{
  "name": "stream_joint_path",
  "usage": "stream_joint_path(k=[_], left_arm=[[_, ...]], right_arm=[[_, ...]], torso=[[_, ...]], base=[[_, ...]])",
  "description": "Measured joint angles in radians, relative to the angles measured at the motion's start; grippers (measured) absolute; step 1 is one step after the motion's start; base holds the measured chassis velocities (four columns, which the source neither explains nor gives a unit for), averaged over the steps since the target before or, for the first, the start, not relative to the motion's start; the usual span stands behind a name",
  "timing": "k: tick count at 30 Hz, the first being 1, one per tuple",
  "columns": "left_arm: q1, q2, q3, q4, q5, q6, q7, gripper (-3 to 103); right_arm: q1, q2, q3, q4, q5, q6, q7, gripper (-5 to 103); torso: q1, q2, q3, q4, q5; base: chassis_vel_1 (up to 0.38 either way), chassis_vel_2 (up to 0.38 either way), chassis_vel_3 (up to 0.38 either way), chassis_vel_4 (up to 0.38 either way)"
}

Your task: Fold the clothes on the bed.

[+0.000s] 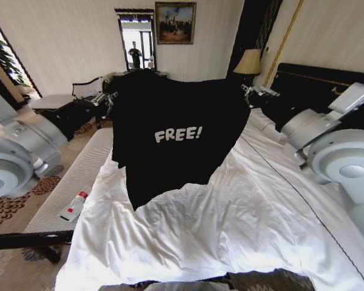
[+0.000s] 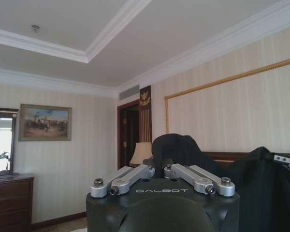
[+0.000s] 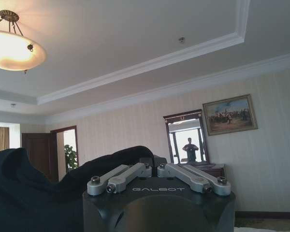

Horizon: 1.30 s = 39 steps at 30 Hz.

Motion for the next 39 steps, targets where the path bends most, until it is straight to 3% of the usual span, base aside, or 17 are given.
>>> stream_joint_path(k=[4,8,11,14,20,23,26,28,30,32,33,36,37,39], left_arm=[[0.015,0.030,-0.051,-0.032,-0.078,0.025,-0.023,3],[0.051,0.007,-0.141,-0.064,-0.215,0.083,-0.107,3],[0.077,-0.002,-0.183,-0.085,-0.270,0.109,-0.128,3],[0.150,-0.034,-0.276,-0.098,-0.340,0.146,-0.175,3],[0.322,-0.102,-0.401,-0.098,-0.354,0.181,-0.213,3],[0.533,-0.162,-0.505,-0.097,-0.312,0.196,-0.200,3],[0.621,-0.186,-0.499,-0.097,-0.223,0.184,-0.177,3],[0.646,-0.195,-0.403,-0.096,-0.132,0.161,-0.172,3],[0.603,-0.196,-0.282,-0.094,-0.067,0.144,-0.172,3],[0.579,-0.195,-0.245,-0.093,-0.047,0.139,-0.172,3],[0.527,-0.196,-0.156,-0.091,0.021,0.130,-0.163,3],[0.475,-0.222,-0.019,-0.038,0.151,0.114,-0.135,3],[0.475,-0.222,-0.019,-0.038,0.151,0.114,-0.135,3],[0.449,-0.264,0.078,0.005,0.222,0.104,-0.130,3]], right_arm=[[-0.072,-0.047,0.113,0.075,0.090,0.001,0.032,1],[-0.200,-0.095,0.330,0.097,0.261,-0.013,0.082,1],[-0.211,-0.106,0.373,0.097,0.327,-0.021,0.120,1],[-0.221,-0.121,0.445,0.094,0.465,-0.037,0.187,1],[-0.246,-0.106,0.470,0.092,0.553,-0.071,0.263,1],[-0.258,-0.081,0.439,0.090,0.580,-0.097,0.309,1],[-0.279,-0.045,0.381,0.090,0.535,-0.118,0.332,1],[-0.344,0.006,0.338,0.089,0.408,-0.138,0.309,1],[-0.411,0.065,0.290,0.087,0.257,-0.151,0.242,1],[-0.423,0.081,0.272,0.085,0.221,-0.153,0.224,1],[-0.437,0.125,0.206,0.082,0.135,-0.157,0.189,1],[-0.414,0.198,0.062,0.017,-0.033,-0.148,0.125,1],[-0.414,0.198,0.062,0.017,-0.033,-0.148,0.125,1],[-0.386,0.244,-0.038,-0.070,-0.142,-0.133,0.053,1]], torso=[[0.000,0.000,0.000,-0.0002,0.0006],[0.000,0.000,0.000,-0.0007,0.0001],[0.000,0.000,0.000,-0.0001,0.0002],[0.000,0.000,0.000,-0.0004,0.0002],[0.000,0.000,0.000,-0.0004,0.0002],[0.000,0.000,0.000,-0.0001,-0.0003],[0.000,0.000,0.000,0.0005,-0.0001],[0.000,0.000,0.000,0.0004,-0.0001],[0.000,0.000,0.000,-0.0009,0.0002],[0.000,0.000,0.000,-0.0011,0.0005],[0.000,0.000,0.000,-0.0013,0.0005],[0.000,0.000,0.000,-0.0008,0.0004],[0.000,0.000,0.000,-0.0008,0.0004],[0.000,0.000,0.000,0.0004,0.0001]], base=[[0.000,0.000,0.000,0.000],[0.000,0.000,0.000,0.000],[0.000,0.000,0.000,0.000],[0.000,0.000,0.000,0.000],[0.000,0.000,0.000,0.000],[0.000,0.000,0.000,0.000],[0.000,0.000,0.000,0.000],[0.000,0.000,0.000,0.000],[0.000,0.000,0.000,0.000],[0.000,0.000,0.000,0.000],[0.000,0.000,0.000,0.000],[0.000,0.000,0.000,0.000],[0.000,0.000,0.000,0.000],[0.000,0.000,0.000,0.000]])
